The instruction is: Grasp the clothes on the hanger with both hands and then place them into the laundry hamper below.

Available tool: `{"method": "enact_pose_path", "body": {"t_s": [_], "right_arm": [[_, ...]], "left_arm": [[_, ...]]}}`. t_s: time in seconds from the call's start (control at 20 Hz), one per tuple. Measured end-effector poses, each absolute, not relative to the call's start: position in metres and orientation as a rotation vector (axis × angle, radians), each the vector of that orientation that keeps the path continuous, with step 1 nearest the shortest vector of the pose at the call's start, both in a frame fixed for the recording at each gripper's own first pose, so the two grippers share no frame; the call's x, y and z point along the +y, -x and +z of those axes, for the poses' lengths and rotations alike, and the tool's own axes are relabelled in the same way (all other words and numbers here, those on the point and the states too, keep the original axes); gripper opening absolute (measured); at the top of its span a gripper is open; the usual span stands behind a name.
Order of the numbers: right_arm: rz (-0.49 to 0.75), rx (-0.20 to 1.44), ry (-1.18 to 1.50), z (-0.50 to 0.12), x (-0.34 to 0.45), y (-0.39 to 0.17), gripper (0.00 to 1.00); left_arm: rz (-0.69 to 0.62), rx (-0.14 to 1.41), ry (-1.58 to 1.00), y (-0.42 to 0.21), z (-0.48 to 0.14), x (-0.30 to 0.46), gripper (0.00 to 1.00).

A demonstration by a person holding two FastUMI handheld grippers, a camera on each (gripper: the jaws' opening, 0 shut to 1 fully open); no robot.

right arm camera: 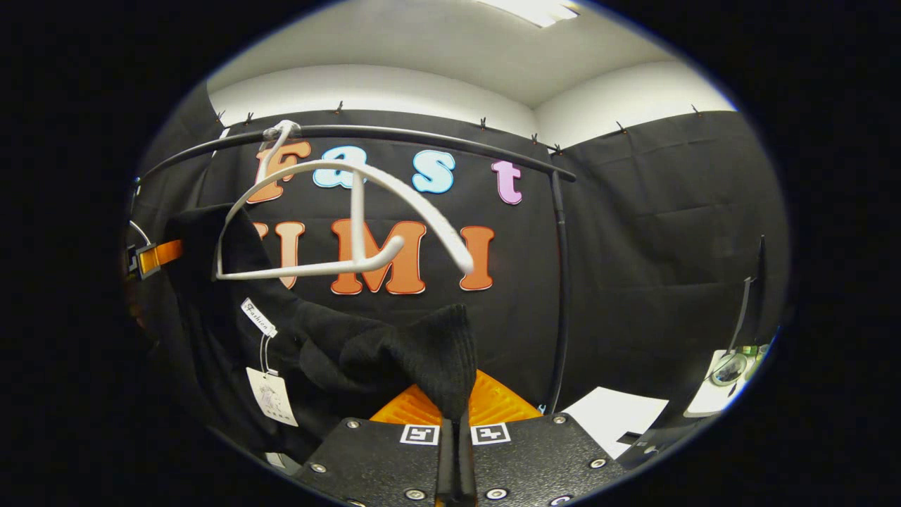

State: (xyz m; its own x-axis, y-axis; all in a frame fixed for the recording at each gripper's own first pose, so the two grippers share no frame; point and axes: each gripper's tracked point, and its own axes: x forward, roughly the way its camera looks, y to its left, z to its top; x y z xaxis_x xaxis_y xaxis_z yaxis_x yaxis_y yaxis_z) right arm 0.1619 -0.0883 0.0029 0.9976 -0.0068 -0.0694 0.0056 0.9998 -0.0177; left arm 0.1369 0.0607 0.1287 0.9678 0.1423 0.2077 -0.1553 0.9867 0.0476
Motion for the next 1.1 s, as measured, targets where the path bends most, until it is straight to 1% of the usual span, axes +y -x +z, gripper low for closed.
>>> {"method": "enact_pose_path", "body": {"t_s": [0.05, 0.1, 0.4, 0.85, 1.1], "right_arm": [[0.001, 0.076, 0.017, -0.001, -0.085, -0.161, 0.02], [0.005, 0.083, 0.018, -0.004, -0.082, -0.16, 0.02], [0.03, 0.098, 0.003, -0.013, -0.068, -0.157, 0.02], [0.048, 0.114, -0.014, -0.022, -0.056, -0.154, 0.02], [0.061, 0.118, -0.023, -0.029, -0.045, -0.148, 0.02]], "left_arm": [[0.162, -0.204, -0.07, -0.14, 0.128, 0.065, 0.12], [0.174, -0.2, -0.071, -0.142, 0.126, 0.07, 0.09], [0.215, -0.179, -0.084, -0.154, 0.117, 0.089, 0.09], [0.251, -0.078, -0.08, -0.176, 0.08, 0.124, 0.09], [0.267, -0.057, -0.082, -0.166, 0.066, 0.13, 0.09]]}}
